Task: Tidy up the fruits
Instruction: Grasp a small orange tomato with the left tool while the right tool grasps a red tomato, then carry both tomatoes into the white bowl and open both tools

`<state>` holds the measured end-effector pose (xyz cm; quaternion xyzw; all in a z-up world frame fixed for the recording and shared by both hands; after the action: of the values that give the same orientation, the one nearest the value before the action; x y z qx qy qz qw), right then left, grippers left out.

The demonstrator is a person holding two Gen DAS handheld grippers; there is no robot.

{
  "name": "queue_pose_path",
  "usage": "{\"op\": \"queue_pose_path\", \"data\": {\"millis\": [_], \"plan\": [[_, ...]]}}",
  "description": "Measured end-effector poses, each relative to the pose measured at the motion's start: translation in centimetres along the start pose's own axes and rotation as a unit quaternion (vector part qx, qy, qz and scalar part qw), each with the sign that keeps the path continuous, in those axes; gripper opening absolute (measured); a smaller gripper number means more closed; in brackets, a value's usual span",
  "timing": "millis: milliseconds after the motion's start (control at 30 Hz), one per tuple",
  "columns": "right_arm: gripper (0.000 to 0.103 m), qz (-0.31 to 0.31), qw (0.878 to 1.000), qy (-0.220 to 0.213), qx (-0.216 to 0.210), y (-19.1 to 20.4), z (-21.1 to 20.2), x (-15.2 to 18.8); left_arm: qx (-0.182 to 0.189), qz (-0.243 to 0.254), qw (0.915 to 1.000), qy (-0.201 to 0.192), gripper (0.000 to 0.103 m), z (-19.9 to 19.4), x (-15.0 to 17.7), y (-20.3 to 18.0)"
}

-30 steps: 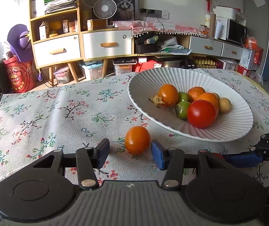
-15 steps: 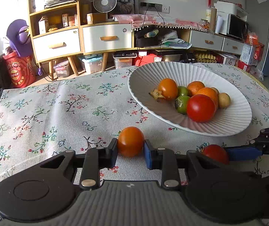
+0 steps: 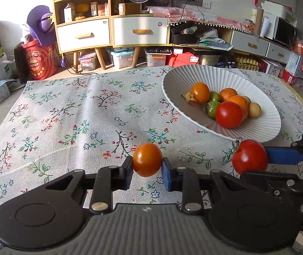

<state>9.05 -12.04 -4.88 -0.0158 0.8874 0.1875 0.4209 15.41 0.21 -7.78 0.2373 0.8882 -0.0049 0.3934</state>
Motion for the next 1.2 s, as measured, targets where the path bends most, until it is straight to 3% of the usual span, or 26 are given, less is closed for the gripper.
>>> {"op": "queue_pose_path", "data": {"millis": [500,900,1200], "plan": [[0.032,0.015,0.999,-0.035,-0.003,-0.5,-1.8,-2.6,0.018,-0.044,0.9987,-0.018,0.028,-3.0,-0.9,-0.8],[0.032,0.054,0.995,-0.063,0.049,-5.0,-1.7,-5.1,0.053,-0.038,0.9971,-0.04,0.028,-2.6,-2.8,-3.3],[0.032,0.065,0.993,-0.054,0.083,-7.2,-0.9,-4.9,0.054,-0.019,0.9972,-0.047,0.028,-0.3,-4.8,-4.7]]}}
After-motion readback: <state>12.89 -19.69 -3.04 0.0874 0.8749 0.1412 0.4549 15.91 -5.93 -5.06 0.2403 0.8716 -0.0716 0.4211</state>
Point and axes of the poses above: each gripper's, at about its wrist camera, not at the fingertips, and z roughly the way its jaws point, y to its left, x to its underside, the point moved 8 cm from there along z, roughly the way its jaws point, and after that the axes turned 15 degrees about z, right-handed, at the moved point
